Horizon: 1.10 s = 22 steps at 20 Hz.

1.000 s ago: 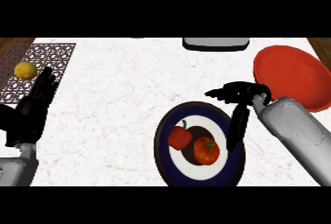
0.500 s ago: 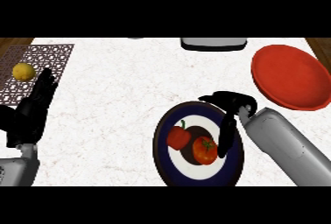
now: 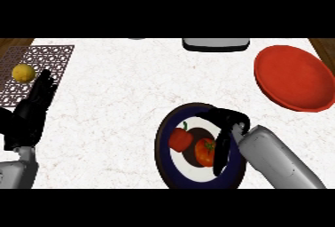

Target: Pick the tomato from the plate and place it in the bowl

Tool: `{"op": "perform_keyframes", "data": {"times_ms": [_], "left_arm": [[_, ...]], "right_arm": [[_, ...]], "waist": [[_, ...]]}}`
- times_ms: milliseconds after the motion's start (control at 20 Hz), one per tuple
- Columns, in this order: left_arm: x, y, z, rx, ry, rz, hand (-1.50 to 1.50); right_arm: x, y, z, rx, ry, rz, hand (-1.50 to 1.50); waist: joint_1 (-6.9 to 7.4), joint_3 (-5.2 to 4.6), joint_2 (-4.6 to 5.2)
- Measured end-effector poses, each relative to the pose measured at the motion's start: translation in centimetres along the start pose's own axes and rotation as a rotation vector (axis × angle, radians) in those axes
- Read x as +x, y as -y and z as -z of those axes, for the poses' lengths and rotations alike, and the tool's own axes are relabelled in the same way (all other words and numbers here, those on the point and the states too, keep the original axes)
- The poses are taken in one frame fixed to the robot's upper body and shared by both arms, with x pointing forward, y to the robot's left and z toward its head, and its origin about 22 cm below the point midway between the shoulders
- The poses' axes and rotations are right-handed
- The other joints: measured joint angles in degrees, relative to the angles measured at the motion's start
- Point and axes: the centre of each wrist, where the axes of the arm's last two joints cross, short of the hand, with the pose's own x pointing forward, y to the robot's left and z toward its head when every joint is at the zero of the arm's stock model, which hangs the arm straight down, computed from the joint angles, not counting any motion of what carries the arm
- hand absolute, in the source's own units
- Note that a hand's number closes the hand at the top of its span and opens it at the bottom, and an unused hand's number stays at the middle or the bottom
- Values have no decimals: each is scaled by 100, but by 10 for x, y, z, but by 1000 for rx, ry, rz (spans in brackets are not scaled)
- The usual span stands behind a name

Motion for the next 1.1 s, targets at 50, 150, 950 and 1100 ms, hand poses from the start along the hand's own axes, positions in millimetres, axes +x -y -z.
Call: {"op": "perform_keyframes", "data": {"times_ms": [50, 150, 950, 1100], "left_arm": [[1, 0, 2, 4, 3, 2, 0], [0, -4, -1, 4, 4, 2, 0], [0, 5, 0, 3, 0, -3, 0], [1, 3, -3, 1, 5, -3, 0]], "right_arm": [[-4, -4, 3, 3, -7, -2, -150], [-5, -13, 7, 6, -15, 1, -150], [-5, -19, 29, -21, -23, 0, 150], [-8, -22, 32, -46, -10, 2, 150]], "waist": [[-1, 0, 1], [2, 1, 3], [-11, -71, -87], [-7, -91, -121]]}}
